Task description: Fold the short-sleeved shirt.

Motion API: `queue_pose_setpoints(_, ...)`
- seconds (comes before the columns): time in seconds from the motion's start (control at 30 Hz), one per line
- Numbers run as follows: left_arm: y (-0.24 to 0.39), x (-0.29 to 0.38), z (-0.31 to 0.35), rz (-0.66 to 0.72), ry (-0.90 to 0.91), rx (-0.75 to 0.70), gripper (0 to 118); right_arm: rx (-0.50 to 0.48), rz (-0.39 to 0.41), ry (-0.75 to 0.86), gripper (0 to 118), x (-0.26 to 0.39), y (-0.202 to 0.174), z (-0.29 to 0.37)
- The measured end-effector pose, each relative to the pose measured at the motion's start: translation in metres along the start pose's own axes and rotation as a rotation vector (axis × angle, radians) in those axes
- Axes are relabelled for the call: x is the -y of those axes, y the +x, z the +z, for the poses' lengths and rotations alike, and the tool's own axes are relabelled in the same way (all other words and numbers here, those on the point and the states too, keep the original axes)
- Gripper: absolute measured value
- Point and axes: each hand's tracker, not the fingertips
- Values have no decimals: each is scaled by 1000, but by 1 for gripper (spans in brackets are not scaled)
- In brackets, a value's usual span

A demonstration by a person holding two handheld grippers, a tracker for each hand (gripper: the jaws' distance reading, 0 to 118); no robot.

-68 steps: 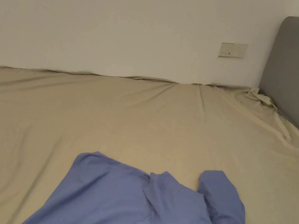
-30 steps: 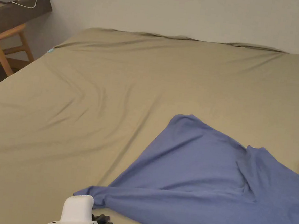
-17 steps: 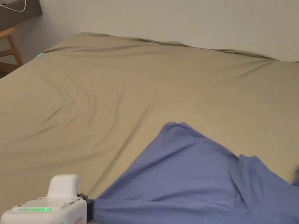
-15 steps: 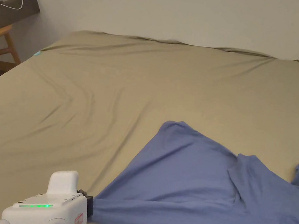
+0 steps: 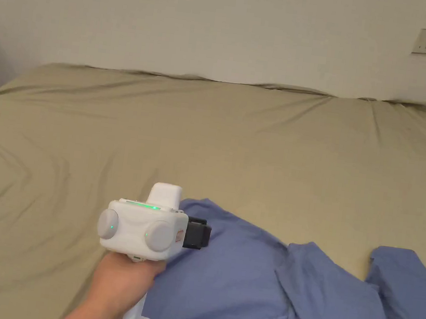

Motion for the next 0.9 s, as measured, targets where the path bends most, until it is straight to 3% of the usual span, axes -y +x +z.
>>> queue_pose_setpoints(0.1,-1,-30,-59,35,-157,-73,118,26,-20,-32,4,9,12,-2)
queue_pose_setpoints(0.17,2,-31,-92,29,-165,-142,118,41,-35,-59,4,15,18,-3)
queue_pose_setpoints(0.37,10,-4,-155,-84,-310,-227,118,55,-51,-126,4,27,29,-8)
queue_pose_setpoints(0.47,10,-1,-151,-62,-240,-233,118,71,-47,-141,4,27,32,-11)
queue_pose_setpoints(0.5,14,-1,-147,-82,-246,-193,106,88,-45,-143,4,26,35,-13)
queue_pose_setpoints(0.53,19,-4,-139,-86,-211,-82,74,104,-46,-144,4,25,39,-16)
queue_pose_setpoints(0.57,27,-8,-126,-102,-190,-39,10,114,-51,-145,4,23,42,-18)
queue_pose_setpoints(0.6,43,-8,-117,-205,-211,-89,0,135,-61,-154,4,20,47,-22)
queue_pose_setpoints(0.63,52,-7,-107,-255,-219,-112,0,157,-71,-155,4,17,51,-26)
queue_pose_setpoints(0.67,53,-8,-97,-234,-199,-63,0,157,-72,-142,4,14,55,-28)
queue_pose_setpoints(0.7,50,-12,-71,-126,-158,27,0,153,-77,-130,4,10,60,-32)
queue_pose_setpoints(0.77,43,-19,-44,0,-144,72,0,115,-85,-116,5,4,67,-44)
queue_pose_setpoints(0.8,39,-23,-26,34,-131,82,0,54,-103,-144,42,0,71,-52)
queue_pose_setpoints(0.83,26,-30,-29,43,-108,87,0,47,-107,-160,99,-2,73,-59)
queue_pose_setpoints(0.87,22,-34,-20,28,-99,88,0,54,-109,-191,118,-3,73,-68)
queue_pose_setpoints(0.9,20,-38,-7,19,-91,87,0,20,-93,-90,113,0,71,-69)
